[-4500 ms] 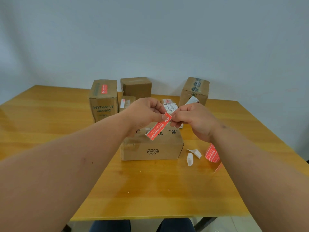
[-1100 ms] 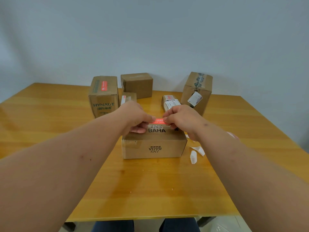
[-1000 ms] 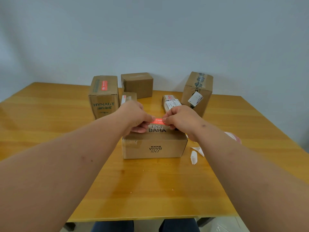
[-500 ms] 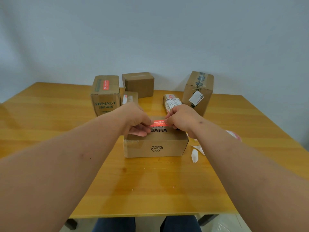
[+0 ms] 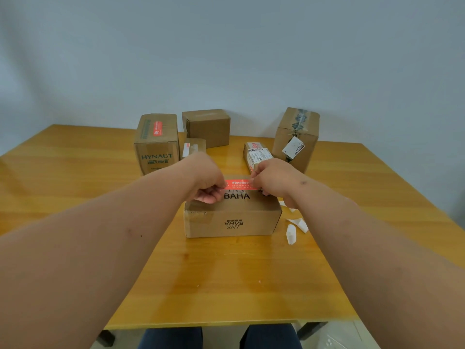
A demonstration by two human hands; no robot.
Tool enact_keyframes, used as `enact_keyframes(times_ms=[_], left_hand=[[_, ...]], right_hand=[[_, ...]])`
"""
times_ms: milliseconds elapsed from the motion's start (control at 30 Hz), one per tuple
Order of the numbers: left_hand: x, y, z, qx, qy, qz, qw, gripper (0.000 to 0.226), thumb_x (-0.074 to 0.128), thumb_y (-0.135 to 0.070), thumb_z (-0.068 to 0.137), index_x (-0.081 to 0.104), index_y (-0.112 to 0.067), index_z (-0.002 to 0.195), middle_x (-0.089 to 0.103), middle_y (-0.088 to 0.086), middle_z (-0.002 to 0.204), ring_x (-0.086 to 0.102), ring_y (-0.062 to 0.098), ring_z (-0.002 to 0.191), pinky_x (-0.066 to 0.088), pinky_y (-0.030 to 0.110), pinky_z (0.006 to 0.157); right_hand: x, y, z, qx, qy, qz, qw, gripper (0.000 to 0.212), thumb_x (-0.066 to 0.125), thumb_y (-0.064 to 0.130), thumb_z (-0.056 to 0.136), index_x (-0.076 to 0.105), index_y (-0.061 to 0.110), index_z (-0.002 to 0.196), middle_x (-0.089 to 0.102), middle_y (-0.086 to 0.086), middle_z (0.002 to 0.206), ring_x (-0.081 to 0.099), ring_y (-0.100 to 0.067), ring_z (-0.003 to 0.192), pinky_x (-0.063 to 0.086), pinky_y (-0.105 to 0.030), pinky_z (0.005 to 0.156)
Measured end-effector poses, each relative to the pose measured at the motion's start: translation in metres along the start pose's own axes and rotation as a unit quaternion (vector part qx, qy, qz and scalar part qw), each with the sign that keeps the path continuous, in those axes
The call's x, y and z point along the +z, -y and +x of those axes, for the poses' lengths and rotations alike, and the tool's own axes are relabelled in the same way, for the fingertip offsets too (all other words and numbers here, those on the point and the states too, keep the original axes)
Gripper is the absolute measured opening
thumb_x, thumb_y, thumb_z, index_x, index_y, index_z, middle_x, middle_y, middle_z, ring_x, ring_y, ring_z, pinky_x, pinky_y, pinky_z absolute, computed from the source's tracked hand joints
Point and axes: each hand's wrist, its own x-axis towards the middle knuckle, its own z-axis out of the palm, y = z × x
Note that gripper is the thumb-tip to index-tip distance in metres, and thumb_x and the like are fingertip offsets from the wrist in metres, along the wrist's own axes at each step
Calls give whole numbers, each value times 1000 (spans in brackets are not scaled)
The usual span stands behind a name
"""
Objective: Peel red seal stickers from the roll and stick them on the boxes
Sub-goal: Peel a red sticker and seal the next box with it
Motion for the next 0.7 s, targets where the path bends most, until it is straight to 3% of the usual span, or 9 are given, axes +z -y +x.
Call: enact_keyframes(times_ms=[100, 400, 700], left_hand=[[3, 0, 1, -9, 7, 13, 1000, 14, 54, 4, 94, 55, 1, 108, 55, 11, 66, 51, 15, 49, 47, 19, 36], [8, 1, 7, -9, 1, 25, 1000, 11, 53, 4, 92, 54, -4, 99, 53, 10, 63, 45, 13, 42, 39, 15, 33], [7, 3, 12, -39, 23, 12, 999, 11, 50, 0, 95, 51, -8, 87, 47, 6, 59, 41, 10, 38, 35, 11, 33]], right_hand=[[2, -1, 0, -12, -10, -12, 1000, 19, 59, 17, 90, 66, 9, 106, 62, -12, 111, 59, -30, 106, 52, -40, 91], [10, 2, 9, -10, -27, -119, 992, 22, 53, 17, 89, 63, 11, 107, 60, -10, 112, 56, -25, 103, 53, -38, 89], [10, 3, 16, 1, -15, -156, 988, 25, 54, 21, 88, 61, 14, 111, 55, -4, 98, 52, -18, 88, 49, -27, 72]])
